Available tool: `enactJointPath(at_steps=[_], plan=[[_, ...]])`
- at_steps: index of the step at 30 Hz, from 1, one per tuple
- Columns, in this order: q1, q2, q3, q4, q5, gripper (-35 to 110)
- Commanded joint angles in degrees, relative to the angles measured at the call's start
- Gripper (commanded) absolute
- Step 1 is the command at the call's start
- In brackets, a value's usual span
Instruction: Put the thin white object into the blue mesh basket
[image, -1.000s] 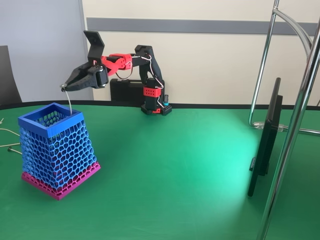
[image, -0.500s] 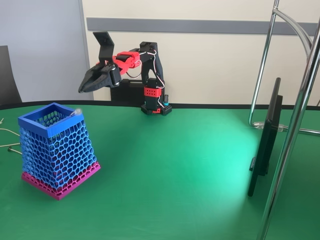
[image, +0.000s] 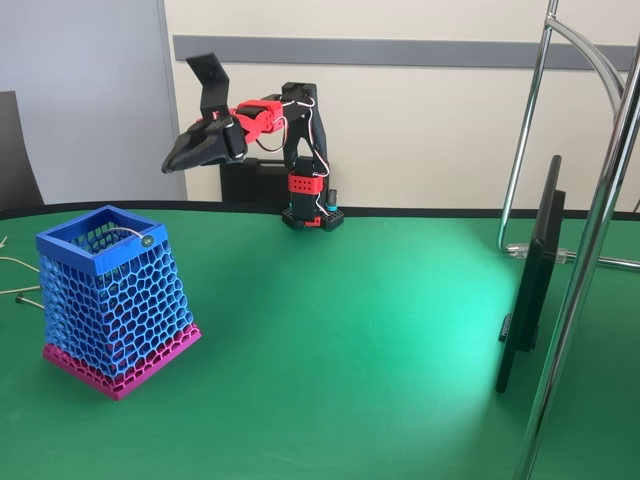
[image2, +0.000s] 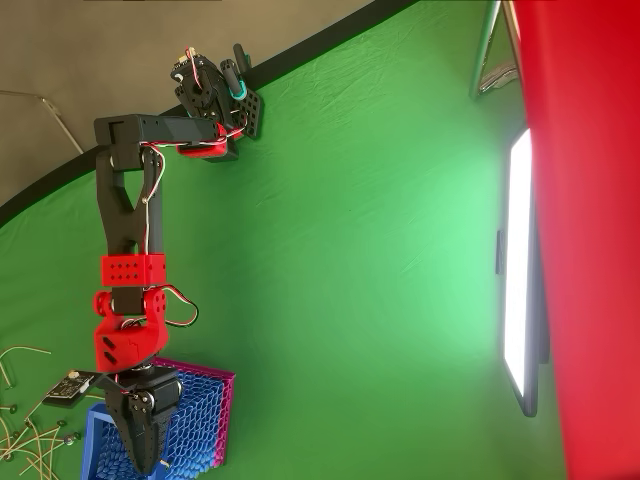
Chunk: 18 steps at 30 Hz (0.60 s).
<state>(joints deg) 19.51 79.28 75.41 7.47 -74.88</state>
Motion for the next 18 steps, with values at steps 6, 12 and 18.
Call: enactJointPath(at_steps=[6, 12, 18], plan=[[-5.2, 14.3, 10.5, 0.0, 8.1, 8], [-9.9, 28.0, 21.9, 8.4, 18.9, 4], [-13.4, 41.4, 32.4, 17.3, 29.9, 0]])
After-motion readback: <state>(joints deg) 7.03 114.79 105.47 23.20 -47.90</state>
